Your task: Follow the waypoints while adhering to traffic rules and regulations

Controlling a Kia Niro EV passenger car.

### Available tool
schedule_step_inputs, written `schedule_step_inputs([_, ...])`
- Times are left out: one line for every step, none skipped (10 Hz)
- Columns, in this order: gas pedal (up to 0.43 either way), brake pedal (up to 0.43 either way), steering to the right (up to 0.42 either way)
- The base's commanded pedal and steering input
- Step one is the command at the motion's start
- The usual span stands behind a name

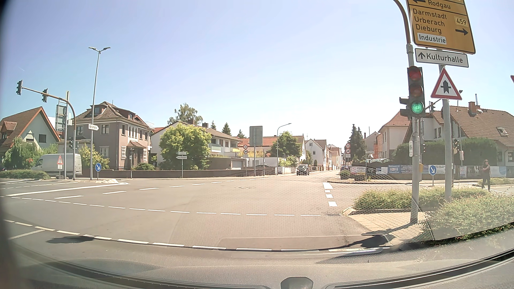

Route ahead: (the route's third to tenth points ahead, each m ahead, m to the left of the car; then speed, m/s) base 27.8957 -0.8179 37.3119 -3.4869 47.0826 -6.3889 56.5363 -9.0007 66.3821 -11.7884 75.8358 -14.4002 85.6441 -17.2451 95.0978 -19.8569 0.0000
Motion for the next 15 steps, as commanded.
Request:
schedule_step_inputs([0.008,0.024,-0.009])
schedule_step_inputs([0.098,0.024,-0.009])
schedule_step_inputs([0.150,0.030,-0.009])
schedule_step_inputs([0.189,0.024,-0.009])
schedule_step_inputs([0.220,0.024,-0.009])
schedule_step_inputs([0.260,0.024,-0.009])
schedule_step_inputs([0.311,0.024,-0.009])
schedule_step_inputs([0.339,0.024,-0.009])
schedule_step_inputs([0.358,0.024,-0.009])
schedule_step_inputs([0.378,0.024,-0.009])
schedule_step_inputs([0.378,0.024,-0.009])
schedule_step_inputs([0.378,0.024,-0.009])
schedule_step_inputs([0.390,0.024,-0.008])
schedule_step_inputs([0.398,0.024,-0.008])
schedule_step_inputs([0.409,0.024,-0.007])
